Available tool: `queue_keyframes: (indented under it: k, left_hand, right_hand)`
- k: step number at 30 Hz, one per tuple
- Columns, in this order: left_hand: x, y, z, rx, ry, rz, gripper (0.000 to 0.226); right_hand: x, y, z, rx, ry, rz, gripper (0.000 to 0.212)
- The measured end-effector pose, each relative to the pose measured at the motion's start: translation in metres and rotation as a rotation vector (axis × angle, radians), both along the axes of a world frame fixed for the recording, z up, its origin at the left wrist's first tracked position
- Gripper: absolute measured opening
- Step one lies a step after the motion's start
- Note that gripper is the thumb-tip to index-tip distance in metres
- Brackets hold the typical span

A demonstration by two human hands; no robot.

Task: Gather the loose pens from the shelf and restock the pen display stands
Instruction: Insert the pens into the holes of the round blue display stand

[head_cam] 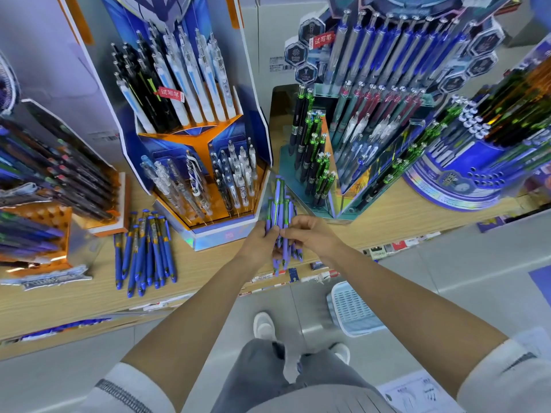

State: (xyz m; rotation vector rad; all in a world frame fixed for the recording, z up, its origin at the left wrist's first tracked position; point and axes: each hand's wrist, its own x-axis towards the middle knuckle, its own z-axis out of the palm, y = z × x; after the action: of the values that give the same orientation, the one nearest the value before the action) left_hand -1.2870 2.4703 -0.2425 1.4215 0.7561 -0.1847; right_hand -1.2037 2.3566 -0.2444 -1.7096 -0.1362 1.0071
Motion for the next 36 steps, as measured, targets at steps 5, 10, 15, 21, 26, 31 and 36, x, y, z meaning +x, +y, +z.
queue_keyframes:
  k: [5, 10, 15, 21, 26, 31, 36]
  left_hand:
    - [-0.009, -0.016, 0.015, -0.08, -0.08, 0.0, 0.017]
    - [-0.013, -0.045, 0.022, -0.02, -0.073, 0.009, 0.022]
    - [-0.011, -0.094, 0.024, 0.073, -0.065, 0.031, 0.01]
    - [0.0, -0.164, 0.028, 0.19, -0.115, -0.018, 0.009]
    - [0.024, -0.199, 0.03, 0.168, -0.162, -0.108, 0.01]
    - [0.06, -0.219, 0.039, 0.14, -0.22, -0.216, 0.011]
    - [0.112, -0.226, 0.043, 0.132, -0.249, -0.357, 0.009]
  right_hand:
    - [0.0, -0.015, 0.006, 0.038, -0.034, 0.026, 0.011]
    - [-0.002, -0.047, 0.012, 0.06, -0.054, 0.069, 0.023]
    - [-0.001, -0.103, 0.02, 0.1, -0.055, 0.056, 0.006]
    - [0.013, -0.167, 0.03, 0.112, -0.085, -0.013, 0.016]
    - [0.031, -0.211, 0.032, 0.114, -0.132, -0.095, 0.022]
    - [0.059, -0.25, 0.044, 0.129, -0.214, -0.273, 0.023]
    - [0.106, -0.274, 0.055, 0.076, -0.334, -0.441, 0.019]
